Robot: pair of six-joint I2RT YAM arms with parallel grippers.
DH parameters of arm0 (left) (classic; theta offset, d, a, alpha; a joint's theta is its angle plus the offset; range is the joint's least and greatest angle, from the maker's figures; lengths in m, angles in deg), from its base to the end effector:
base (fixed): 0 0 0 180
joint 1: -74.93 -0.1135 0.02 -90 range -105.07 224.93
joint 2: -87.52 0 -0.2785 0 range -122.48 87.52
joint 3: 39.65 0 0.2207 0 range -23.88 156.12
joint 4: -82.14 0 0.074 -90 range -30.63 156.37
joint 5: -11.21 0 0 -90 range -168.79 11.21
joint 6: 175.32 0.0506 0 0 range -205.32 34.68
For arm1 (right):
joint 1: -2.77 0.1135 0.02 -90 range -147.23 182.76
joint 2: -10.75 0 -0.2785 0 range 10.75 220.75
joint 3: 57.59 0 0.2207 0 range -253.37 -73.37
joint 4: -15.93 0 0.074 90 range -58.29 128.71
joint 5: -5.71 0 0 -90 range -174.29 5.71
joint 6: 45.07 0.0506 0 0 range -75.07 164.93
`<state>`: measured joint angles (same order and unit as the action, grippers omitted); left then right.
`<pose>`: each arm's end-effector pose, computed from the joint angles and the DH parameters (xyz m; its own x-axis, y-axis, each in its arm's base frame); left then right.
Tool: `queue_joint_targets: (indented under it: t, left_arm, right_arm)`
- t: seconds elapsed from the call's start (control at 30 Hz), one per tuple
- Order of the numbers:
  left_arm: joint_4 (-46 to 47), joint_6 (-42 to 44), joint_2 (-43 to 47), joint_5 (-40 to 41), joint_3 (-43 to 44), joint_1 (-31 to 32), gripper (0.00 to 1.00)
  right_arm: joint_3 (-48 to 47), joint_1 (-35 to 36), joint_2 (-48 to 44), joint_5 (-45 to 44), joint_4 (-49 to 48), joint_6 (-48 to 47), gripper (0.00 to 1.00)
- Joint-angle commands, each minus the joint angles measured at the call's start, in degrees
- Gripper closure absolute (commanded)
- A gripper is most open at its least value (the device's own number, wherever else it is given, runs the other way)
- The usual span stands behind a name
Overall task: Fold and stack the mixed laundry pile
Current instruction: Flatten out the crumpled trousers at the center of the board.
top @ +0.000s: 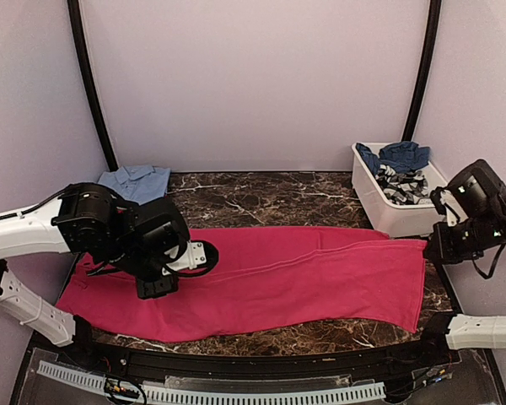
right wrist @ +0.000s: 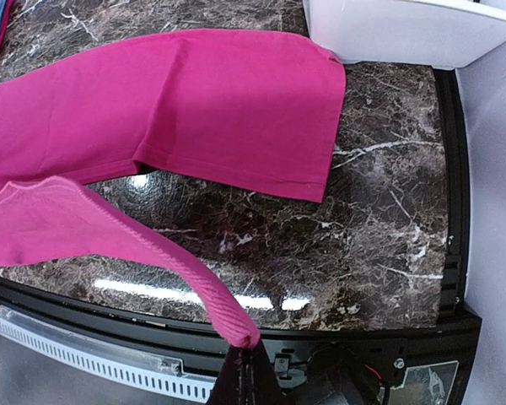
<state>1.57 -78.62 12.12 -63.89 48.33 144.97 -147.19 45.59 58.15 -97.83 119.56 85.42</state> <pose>0.0843 -0.1941 0.3171 -0.2122 0.9145 -0.3444 0.9064 0.3159 0.2805 0.0476 0.0279 0.3586 -0.8657 0.0585 -0.4972 -0.0218 0.9878 0.1541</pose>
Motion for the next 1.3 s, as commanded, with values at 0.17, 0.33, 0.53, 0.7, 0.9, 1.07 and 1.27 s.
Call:
queue_joint_targets:
  t: [0.17,0.33,0.53,0.7,0.9,1.07,1.27]
  left_arm:
    - [5.90,5.22,-4.23,2.17,-2.80,-9.73,1.00]
    - [15.22,10.02,-11.49,0.26,-4.95,-12.69,1.00]
    - [18.16,6.28,-16.22,-1.61,1.44,-19.62,0.56]
    - [21.68,-0.94,-15.48,-8.01,6.38,-30.90,0.24]
    - [23.17,-14.13,-19.23,-13.55,8.79,-42.65,0.25]
    - [25.45,-20.94,-22.15,-16.99,6.26,-50.23,0.28]
    - [27.15,-26.90,-24.22,-13.63,3.40,-54.15,0.28]
  right_arm:
    - [6.80,0.83,3.13,-1.21,1.08,1.56,1.00]
    - [3.63,1.19,15.31,-9.31,2.24,3.90,1.00]
    - [1.99,4.55,29.78,-10.22,2.21,4.08,0.36]
    - [-2.19,3.60,29.38,-11.79,0.52,3.71,0.04]
    - [-2.68,-2.29,29.33,-0.41,-21.44,-9.29,0.06]
    - [-2.06,-8.97,38.21,5.57,-32.49,-17.60,0.07]
    - [-5.48,-10.47,50.28,9.08,-39.87,-22.66,0.09]
